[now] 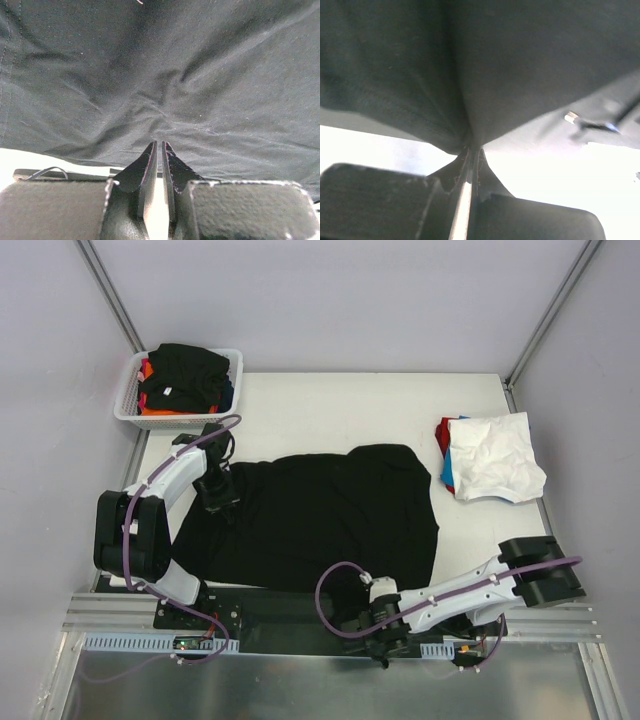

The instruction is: Fold and stack the t-shirts

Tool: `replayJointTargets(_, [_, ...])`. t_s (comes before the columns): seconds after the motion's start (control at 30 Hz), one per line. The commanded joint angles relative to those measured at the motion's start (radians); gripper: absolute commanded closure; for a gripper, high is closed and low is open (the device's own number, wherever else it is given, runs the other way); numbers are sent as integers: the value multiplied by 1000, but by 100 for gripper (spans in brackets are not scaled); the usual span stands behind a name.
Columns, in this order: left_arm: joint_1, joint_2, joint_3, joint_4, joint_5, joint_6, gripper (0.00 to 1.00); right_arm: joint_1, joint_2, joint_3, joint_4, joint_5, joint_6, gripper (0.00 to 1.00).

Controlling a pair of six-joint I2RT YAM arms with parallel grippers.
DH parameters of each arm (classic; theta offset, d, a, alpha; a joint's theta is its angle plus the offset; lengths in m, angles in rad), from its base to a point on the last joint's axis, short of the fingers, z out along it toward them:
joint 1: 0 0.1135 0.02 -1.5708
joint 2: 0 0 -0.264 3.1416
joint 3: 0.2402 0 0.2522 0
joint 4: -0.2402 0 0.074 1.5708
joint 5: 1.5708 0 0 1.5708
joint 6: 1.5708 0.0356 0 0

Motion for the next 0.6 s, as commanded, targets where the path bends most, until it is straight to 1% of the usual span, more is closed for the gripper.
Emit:
replayJointTargets(0.0, [-3, -12, 29, -30, -9, 4, 92, 47, -50, -18, -156, -39, 138, 99])
replayJointTargets(0.03, [-3, -18, 26, -30, -9, -2, 92, 52, -56, -20, -168, -69, 142, 99])
replayJointTargets(0.07, [-3, -20, 20, -27, -8, -2, 92, 52, -62, -21, -172, -68, 143, 98])
replayJointTargets(0.13, [-3, -23, 12, -25, -6, -3, 92, 50, -76, -24, -175, -63, 143, 89])
replayJointTargets(0.23, [-3, -31, 6, -22, -3, -8, 92, 59, -85, -21, -204, -74, 155, 97])
replayJointTargets(0.27, [-3, -32, 8, -24, -2, -9, 92, 62, -88, -18, -214, -72, 154, 95])
replayJointTargets(0.3, [-3, -34, 8, -24, 0, -11, 92, 62, -91, -10, -227, -68, 149, 87])
replayJointTargets(0.33, [-3, -37, 9, -22, 3, -14, 92, 61, -105, 9, -251, -54, 142, 56])
replayJointTargets(0.37, [-3, -40, 15, -24, 1, -15, 92, 62, -113, 28, -268, -10, 132, 45])
replayJointTargets(0.43, [-3, -57, 26, -24, -17, -22, 92, 58, -139, 81, -352, 46, 129, 29])
replayJointTargets(0.5, [-3, -74, 52, -28, -54, -28, 92, 36, -194, 106, -414, 102, 119, 27])
replayJointTargets(0.53, [-3, -80, 64, -31, -125, -34, 91, 21, -217, 120, -476, 118, 114, 27])
replayJointTargets(0.57, [-3, -75, 99, -41, -161, -37, 90, 3, -277, 120, -503, 130, 105, 27])
